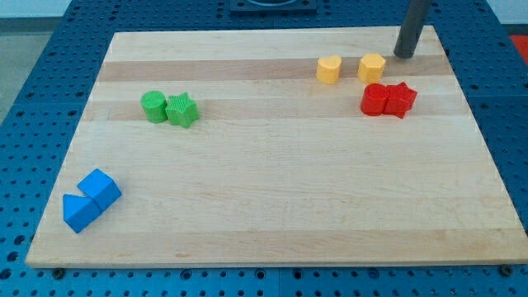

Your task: Push the yellow blocks to the center of the board

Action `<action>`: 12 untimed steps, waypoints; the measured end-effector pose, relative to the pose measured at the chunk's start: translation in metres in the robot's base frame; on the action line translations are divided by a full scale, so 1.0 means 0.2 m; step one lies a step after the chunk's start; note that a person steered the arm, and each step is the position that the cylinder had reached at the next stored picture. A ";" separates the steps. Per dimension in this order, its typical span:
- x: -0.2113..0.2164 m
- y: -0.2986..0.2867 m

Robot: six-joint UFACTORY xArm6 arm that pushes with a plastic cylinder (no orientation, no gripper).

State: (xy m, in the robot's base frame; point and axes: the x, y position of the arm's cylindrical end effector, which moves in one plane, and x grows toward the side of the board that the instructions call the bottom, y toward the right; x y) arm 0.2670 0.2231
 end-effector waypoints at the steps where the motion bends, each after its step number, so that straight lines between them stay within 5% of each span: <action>1: 0.09 -0.11; 4: 0.23 -0.24; 10: 0.33 -1.22; 11: 0.31 -1.25; 12: -0.06 -1.20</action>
State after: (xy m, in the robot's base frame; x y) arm 0.2554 -0.0165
